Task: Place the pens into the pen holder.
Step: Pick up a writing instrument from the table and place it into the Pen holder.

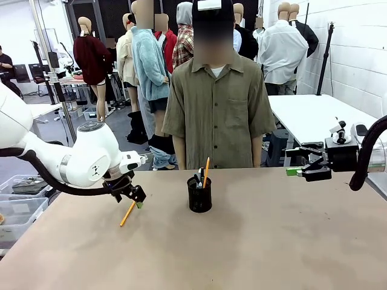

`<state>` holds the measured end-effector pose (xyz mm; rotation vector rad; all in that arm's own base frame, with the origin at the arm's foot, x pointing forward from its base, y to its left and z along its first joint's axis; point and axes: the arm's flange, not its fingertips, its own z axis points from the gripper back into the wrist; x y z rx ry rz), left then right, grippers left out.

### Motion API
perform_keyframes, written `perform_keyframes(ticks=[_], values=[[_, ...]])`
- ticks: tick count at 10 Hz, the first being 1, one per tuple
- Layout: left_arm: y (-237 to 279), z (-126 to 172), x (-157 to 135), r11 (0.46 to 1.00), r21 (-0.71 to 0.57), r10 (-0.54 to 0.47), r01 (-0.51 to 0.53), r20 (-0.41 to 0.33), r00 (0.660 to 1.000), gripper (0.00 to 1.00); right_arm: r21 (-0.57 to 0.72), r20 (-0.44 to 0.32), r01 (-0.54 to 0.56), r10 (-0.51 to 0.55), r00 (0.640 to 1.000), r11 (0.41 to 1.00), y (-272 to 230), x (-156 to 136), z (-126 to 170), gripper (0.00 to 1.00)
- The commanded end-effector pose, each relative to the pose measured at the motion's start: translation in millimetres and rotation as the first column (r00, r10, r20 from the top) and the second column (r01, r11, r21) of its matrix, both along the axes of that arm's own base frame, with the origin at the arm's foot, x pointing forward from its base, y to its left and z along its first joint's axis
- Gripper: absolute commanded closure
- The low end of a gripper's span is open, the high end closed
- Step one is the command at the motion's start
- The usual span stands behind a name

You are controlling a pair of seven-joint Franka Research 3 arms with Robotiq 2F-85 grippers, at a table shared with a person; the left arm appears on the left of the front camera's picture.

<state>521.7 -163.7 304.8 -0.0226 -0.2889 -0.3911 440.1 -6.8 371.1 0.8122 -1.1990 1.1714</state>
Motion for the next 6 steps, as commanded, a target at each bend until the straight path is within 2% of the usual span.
perform_keyframes(ticks=[1, 2, 3, 5, 6], values=[[4.8, 1.7, 8.2, 1.0, 0.009, 0.012, -0.011, -0.025, 1.0, 0.0, -0.002, 0.005, -0.005, 0.005, 1.0, 1.0, 1.9, 0.2, 0.2, 0.0], [4.4, -0.8, 8.5, 1.0, -0.001, 0.006, -0.006, -0.031, 1.0, 0.09, -0.002, 0.005, -0.005, 0.005, 1.0, 1.0, 1.9, 0.2, 0.2, 0.0], [5.2, -2.8, 10.1, 1.0, -0.002, 0.005, -0.005, -0.032, 0.999, 0.24, -0.002, 0.005, -0.005, 0.005, 1.0, 1.0, 1.9, 0.2, 0.2, 0.0], [3.8, -8.2, 10.9, 1.0, 0.002, 0.0, 0.0, -0.05, 0.999, 0.64, -0.002, 0.005, -0.005, 0.005, 1.0, 1.0, 1.9, 0.2, 0.2, 0.0], [2.3, -9.7, 10.4, 1.0, 0.003, -0.002, 0.003, -0.055, 0.998, 0.7, -0.002, 0.005, -0.005, 0.005, 1.0, 1.0, 1.9, 0.2, 0.2, 0.0]])
